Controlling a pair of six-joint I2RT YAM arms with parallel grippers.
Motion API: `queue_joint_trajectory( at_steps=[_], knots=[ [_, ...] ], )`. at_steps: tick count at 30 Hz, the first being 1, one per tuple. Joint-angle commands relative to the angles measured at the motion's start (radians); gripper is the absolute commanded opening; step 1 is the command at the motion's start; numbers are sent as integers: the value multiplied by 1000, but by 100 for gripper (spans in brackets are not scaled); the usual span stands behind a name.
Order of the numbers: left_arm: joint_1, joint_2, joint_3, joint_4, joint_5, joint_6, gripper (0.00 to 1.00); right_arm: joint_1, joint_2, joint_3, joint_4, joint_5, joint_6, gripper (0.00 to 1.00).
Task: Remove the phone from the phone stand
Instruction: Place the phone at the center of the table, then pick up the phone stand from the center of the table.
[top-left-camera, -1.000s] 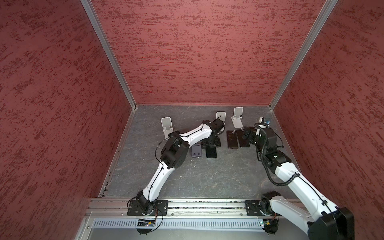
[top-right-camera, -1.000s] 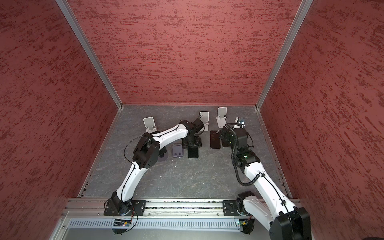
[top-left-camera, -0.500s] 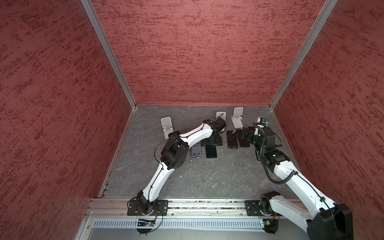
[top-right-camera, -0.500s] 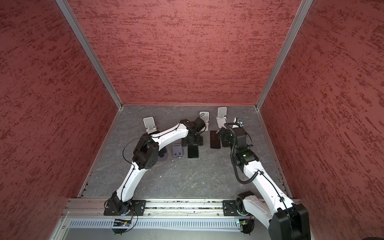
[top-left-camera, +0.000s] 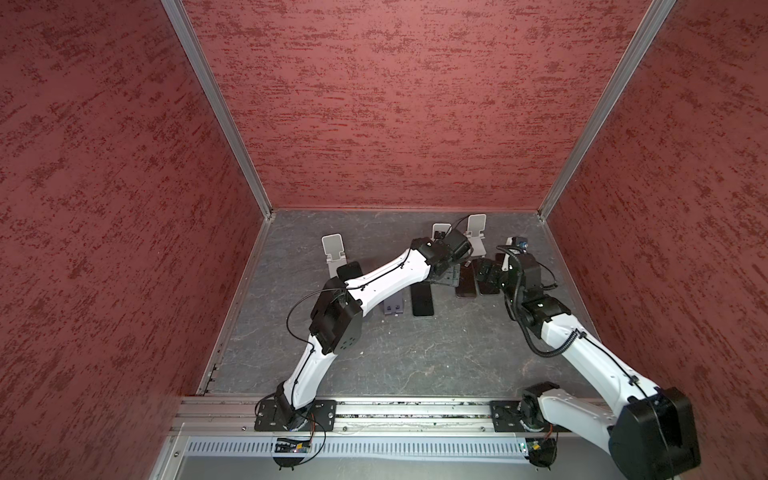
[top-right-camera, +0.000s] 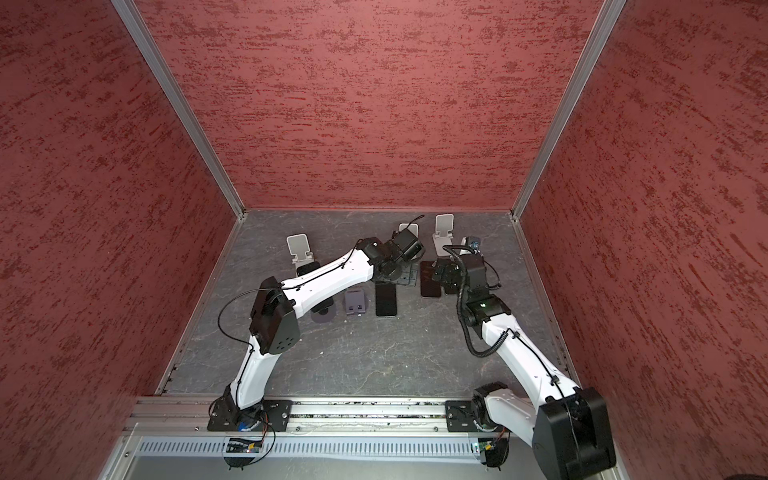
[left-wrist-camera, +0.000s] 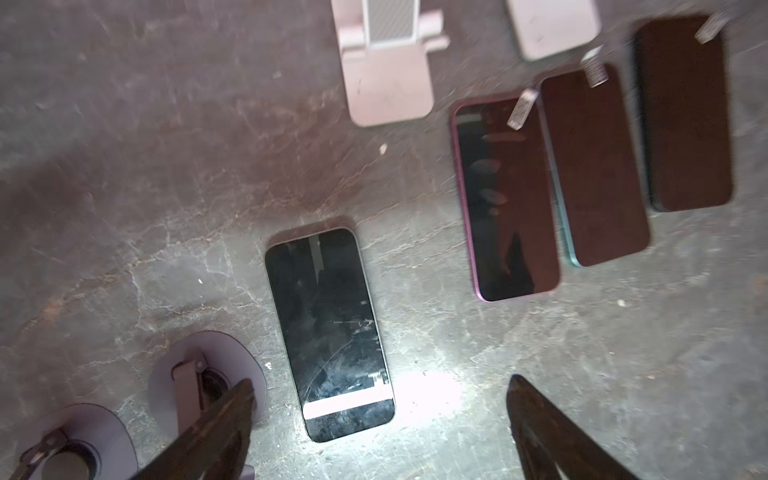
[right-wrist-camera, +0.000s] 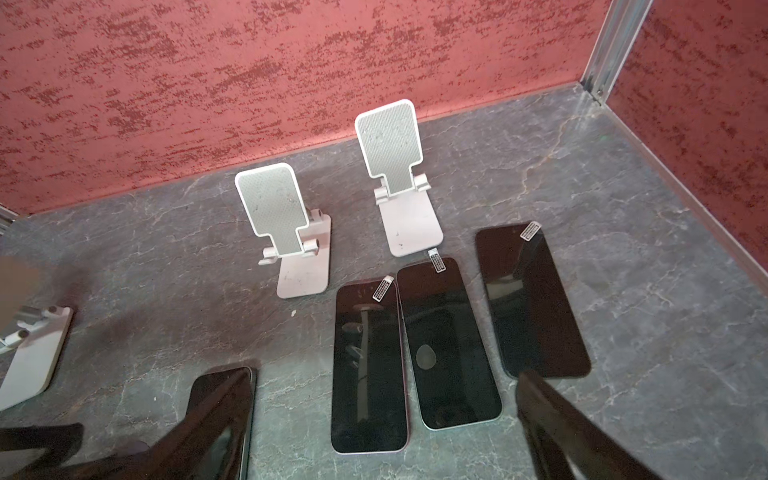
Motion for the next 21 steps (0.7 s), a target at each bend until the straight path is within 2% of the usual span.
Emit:
queue_joint_trajectory(
  at_steps=[1, 7, 15, 21],
  knots=[
    [7, -56, -36, 31, -61, 19, 94, -7, 18, 45, 1, -27, 23, 99],
    [7, -147, -141, 72, -66, 6, 94, -6, 41, 59, -10, -53, 38, 99],
    [13, -353, -393, 205, -67, -9, 94, 0, 109, 104, -45, -89, 43, 99],
    [12, -483, -498, 223, -120, -11, 95, 25, 153, 132, -63, -108, 45, 99]
  ],
)
